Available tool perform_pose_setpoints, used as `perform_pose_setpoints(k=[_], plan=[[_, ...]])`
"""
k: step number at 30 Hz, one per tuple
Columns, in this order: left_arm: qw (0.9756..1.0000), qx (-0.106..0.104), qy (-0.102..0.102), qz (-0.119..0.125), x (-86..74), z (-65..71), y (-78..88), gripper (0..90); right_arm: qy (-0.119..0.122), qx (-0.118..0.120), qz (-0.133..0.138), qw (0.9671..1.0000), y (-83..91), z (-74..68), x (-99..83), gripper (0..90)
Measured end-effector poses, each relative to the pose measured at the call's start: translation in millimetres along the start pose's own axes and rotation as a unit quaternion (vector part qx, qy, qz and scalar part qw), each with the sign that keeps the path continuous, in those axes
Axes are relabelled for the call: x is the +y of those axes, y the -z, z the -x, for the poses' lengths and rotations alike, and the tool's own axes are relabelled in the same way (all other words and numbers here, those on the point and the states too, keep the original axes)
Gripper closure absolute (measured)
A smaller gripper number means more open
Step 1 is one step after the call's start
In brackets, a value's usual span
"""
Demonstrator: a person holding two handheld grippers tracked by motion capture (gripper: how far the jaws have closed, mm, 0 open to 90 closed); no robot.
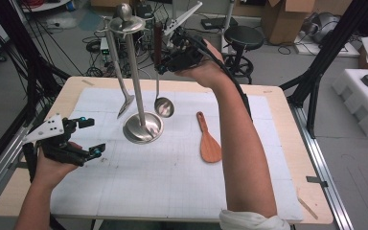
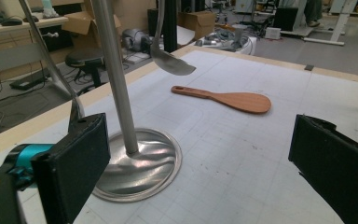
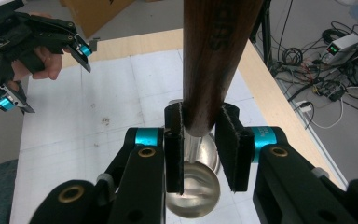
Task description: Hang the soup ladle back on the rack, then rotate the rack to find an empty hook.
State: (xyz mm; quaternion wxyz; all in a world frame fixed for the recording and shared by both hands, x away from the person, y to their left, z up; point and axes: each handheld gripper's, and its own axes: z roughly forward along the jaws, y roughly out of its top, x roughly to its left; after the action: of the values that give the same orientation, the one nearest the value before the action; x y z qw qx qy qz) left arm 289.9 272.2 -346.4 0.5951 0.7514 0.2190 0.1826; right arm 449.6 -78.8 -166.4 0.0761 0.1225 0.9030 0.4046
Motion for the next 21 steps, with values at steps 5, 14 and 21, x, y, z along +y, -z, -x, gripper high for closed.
perform_pose_setpoints(k=[5,14,21], plan=[[1.0000,0.002,0.000,-0.001,0.4,0.5,0.0,5.8,0.001,-0.001,0.008,1.0000,4.3,-0.5,0.0,73.7],[1.0000,0.005,0.002,-0.004,-2.3,-1.5,0.2,5.8,0.003,-0.001,0.001,1.0000,5.2,3.1,-2.9,73.7],[1.0000,0.005,0.004,-0.002,-2.0,-2.4,-0.1,5.8,0.002,0.000,-0.004,1.0000,1.2,4.8,-1.7,73.7]])
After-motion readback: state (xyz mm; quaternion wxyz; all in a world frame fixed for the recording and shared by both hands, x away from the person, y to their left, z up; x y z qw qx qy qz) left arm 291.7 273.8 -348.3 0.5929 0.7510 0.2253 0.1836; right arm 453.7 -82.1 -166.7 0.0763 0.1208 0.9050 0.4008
